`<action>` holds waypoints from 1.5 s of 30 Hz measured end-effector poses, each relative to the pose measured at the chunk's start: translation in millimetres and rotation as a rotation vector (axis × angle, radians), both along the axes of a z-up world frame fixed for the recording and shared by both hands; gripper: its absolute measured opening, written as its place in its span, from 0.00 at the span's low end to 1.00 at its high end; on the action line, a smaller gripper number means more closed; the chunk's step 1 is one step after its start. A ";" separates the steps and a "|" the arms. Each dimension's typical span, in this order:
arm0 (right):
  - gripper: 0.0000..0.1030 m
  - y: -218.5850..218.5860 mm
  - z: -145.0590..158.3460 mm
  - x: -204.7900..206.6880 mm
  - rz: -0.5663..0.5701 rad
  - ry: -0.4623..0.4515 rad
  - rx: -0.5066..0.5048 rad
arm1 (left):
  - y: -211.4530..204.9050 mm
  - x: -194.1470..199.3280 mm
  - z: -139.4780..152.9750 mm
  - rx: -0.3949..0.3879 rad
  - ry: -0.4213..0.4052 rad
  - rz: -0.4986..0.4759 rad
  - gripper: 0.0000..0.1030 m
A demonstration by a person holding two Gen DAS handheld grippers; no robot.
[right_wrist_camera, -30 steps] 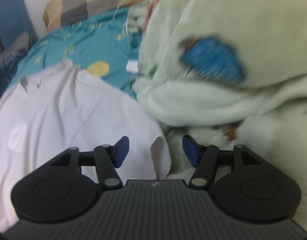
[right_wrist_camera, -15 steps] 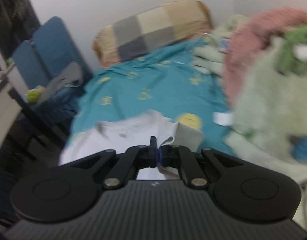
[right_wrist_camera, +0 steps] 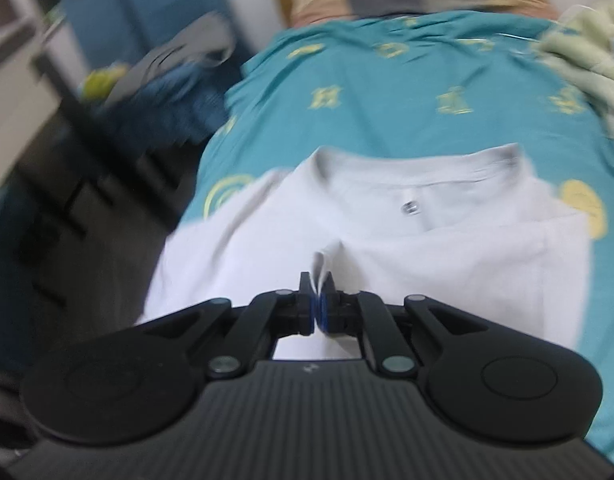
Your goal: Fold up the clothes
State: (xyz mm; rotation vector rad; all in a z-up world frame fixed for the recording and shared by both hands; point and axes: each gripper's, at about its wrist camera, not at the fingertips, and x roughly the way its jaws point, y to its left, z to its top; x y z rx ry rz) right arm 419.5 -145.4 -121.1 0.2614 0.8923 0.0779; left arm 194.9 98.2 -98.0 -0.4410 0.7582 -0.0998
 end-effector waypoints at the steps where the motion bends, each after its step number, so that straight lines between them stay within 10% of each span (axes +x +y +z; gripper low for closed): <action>1: 0.08 0.2 -6.4 -2.8 0.025 -0.006 -0.002 | -1.3 2.4 -3.9 0.004 0.009 -0.006 1.00; 3: 0.12 -0.6 -17.0 -9.5 0.068 -0.020 -0.003 | -4.5 6.0 -10.0 0.006 0.018 -0.025 1.00; 7: 0.53 -21.5 -5.9 -41.8 0.079 -0.121 0.031 | -13.0 8.8 -16.8 0.014 0.020 -0.058 0.99; 15: 0.53 -121.1 7.9 -89.3 -0.061 -0.249 0.082 | -45.6 45.8 -17.4 0.193 -0.007 -0.152 0.92; 23: 0.55 -184.6 -20.4 -39.6 -0.070 -0.201 -0.010 | -78.8 176.2 -43.0 0.632 -0.149 -0.314 0.89; 35: 0.54 -190.6 -67.1 42.2 0.113 -0.258 -0.045 | -98.4 326.7 -85.5 0.472 -0.138 -0.435 0.84; 37: 0.51 -186.2 -71.0 46.7 0.146 -0.262 -0.061 | -107.3 334.9 -93.4 0.498 -0.117 -0.461 0.70; 41: 0.10 -169.2 -70.2 40.8 0.188 -0.301 -0.189 | -121.0 338.5 -91.6 0.517 -0.112 -0.474 0.28; 45: 0.06 -160.6 -53.9 35.5 0.163 -0.333 -0.239 | -131.1 335.1 -79.7 0.597 -0.112 -0.421 0.03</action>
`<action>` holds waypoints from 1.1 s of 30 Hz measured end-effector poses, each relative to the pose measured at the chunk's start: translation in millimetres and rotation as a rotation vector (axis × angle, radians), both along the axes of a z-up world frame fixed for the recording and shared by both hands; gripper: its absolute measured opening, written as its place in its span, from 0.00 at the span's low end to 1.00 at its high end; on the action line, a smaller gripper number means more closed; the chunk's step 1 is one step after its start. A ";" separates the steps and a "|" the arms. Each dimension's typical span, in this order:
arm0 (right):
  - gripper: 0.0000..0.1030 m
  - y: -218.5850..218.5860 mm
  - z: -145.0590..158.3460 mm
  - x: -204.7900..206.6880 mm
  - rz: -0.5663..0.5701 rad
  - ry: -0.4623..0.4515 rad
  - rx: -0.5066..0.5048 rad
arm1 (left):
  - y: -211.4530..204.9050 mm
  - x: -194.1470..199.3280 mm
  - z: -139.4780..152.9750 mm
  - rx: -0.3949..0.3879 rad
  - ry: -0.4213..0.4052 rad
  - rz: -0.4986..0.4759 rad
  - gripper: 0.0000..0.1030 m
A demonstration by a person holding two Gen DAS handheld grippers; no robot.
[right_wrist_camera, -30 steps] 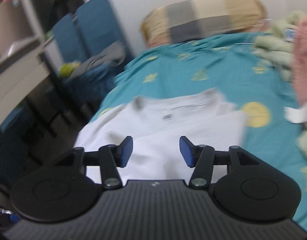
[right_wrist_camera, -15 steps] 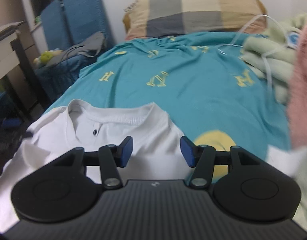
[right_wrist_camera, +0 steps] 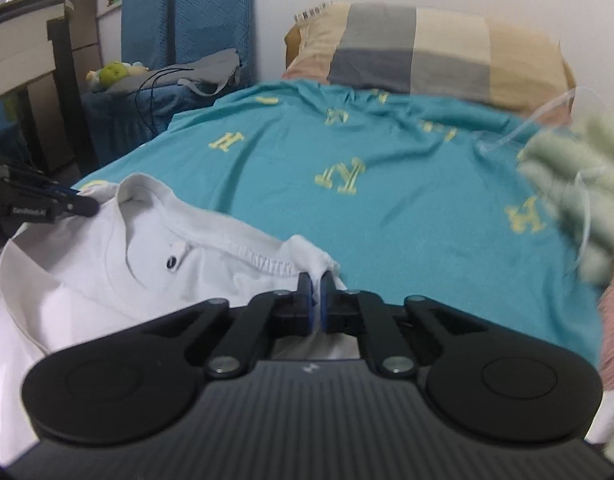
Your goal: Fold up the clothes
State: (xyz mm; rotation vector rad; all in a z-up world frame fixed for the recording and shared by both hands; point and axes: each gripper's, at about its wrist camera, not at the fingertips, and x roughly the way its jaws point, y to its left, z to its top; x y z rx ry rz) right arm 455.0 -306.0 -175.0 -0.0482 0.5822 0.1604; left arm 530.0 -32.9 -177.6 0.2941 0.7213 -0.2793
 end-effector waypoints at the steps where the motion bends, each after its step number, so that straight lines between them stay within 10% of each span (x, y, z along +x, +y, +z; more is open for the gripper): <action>1: 0.06 1.4 7.0 -1.6 -0.010 -0.020 -0.005 | -1.1 -0.6 5.6 0.006 -0.011 0.013 0.03; 12: 0.05 0.7 87.2 41.6 -0.204 -0.177 0.006 | -15.5 41.2 95.8 -0.072 -0.195 0.182 0.03; 22: 0.06 -10.3 -4.3 103.8 -0.247 -0.008 0.050 | -12.9 102.0 2.1 -0.147 -0.024 0.248 0.05; 27: 0.10 -13.2 -15.0 101.1 -0.258 -0.006 0.104 | -8.4 97.2 12.8 -0.164 -0.022 0.235 0.36; 31: 0.43 -13.3 10.0 86.0 -0.289 -0.005 0.123 | -8.2 66.4 36.8 -0.099 -0.041 0.213 0.54; 33: 0.45 -13.1 27.6 70.2 -0.284 -0.015 0.137 | -8.3 46.1 51.5 -0.076 -0.043 0.211 0.61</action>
